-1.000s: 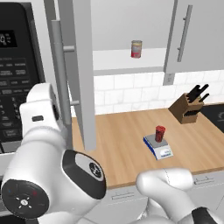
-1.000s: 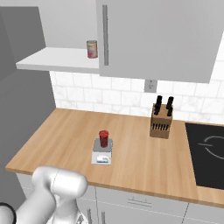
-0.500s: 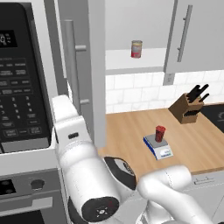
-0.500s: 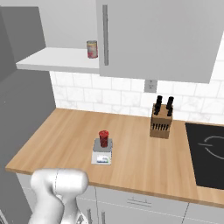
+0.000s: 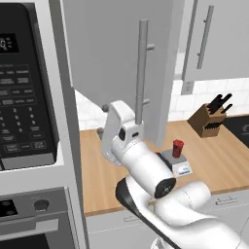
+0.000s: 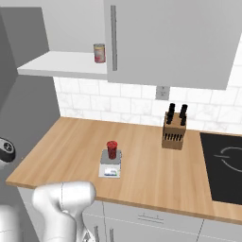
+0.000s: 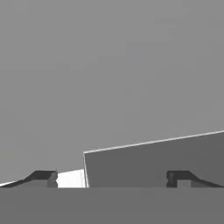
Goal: Pick the yogurt and place it on the digital scale for weighing, and close the cabinet.
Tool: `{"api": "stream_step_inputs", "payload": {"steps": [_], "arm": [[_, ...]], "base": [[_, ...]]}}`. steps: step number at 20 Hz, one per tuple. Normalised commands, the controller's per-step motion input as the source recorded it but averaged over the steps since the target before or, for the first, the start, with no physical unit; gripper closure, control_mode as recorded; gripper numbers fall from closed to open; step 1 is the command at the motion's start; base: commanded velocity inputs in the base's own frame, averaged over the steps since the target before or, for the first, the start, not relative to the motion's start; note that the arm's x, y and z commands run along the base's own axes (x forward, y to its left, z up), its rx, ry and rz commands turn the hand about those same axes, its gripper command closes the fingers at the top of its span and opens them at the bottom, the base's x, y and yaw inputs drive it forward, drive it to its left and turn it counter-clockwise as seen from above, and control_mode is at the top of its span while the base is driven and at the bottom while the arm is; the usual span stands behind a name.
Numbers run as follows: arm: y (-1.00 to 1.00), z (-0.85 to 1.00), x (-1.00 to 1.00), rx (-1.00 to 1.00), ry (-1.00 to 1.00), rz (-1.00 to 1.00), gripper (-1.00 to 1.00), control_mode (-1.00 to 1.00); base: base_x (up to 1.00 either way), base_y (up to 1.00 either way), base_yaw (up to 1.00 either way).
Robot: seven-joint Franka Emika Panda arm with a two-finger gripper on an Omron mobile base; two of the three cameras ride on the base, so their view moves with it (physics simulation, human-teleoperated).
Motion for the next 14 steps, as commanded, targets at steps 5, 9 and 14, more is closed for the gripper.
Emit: {"api": "stream_step_inputs", "payload": {"steps": [5, 9, 14], "arm": [[-0.97, 0.02, 1.00, 0.11, 0.16, -0.08, -1.00, -1.00], [-1.00, 0.00, 0.98, 0.16, 0.15, -0.04, -1.00, -1.00], [-0.78, 0.00, 1.00, 0.10, 0.08, -0.12, -1.00, -1.00]], "base": [[0.00, 0.00, 0.00], [0.00, 0.00, 0.00], [0.00, 0.00, 0.00]]}}
